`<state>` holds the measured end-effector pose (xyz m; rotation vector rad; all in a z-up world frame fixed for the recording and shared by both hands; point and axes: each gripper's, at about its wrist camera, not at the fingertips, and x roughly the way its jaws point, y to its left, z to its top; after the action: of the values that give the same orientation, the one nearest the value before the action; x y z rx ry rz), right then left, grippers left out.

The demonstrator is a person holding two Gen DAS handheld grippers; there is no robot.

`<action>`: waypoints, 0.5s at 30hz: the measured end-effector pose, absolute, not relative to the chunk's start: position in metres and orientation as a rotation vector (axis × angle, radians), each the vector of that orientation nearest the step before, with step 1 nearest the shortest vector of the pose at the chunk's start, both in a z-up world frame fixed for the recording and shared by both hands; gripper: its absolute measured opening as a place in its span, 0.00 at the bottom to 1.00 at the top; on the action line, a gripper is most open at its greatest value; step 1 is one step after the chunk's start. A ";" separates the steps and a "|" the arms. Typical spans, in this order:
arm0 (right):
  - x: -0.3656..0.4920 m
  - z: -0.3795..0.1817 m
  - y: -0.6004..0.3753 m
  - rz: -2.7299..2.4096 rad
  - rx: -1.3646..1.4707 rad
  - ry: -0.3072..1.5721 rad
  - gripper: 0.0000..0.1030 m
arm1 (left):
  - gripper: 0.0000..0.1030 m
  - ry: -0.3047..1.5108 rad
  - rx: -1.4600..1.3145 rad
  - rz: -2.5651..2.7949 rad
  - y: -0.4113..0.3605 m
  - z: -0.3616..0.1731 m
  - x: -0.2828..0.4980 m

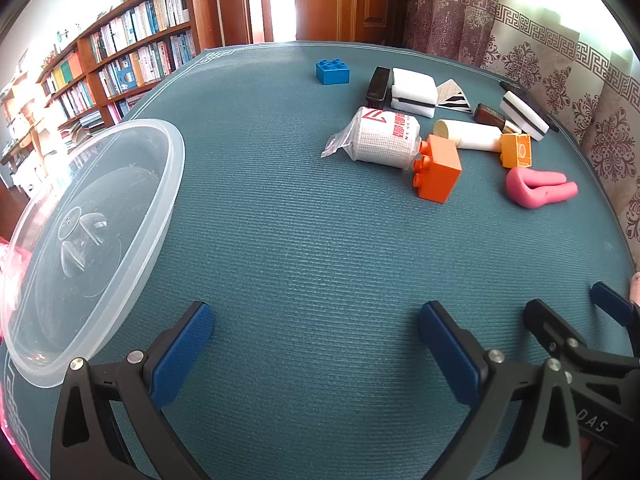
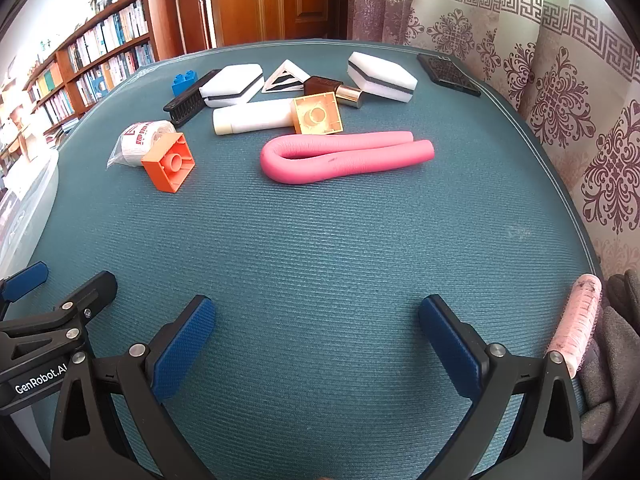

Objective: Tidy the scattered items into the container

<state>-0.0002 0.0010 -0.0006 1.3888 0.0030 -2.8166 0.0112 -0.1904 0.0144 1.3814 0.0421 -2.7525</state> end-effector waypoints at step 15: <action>0.000 -0.001 0.001 -2.817 1.389 0.004 1.00 | 1.00 0.042 1.381 -2.752 -0.189 0.015 0.011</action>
<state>-0.0002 0.0010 -0.0005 1.3887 0.0042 -2.8165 0.0112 -0.1893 0.0150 1.3813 0.0423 -2.7524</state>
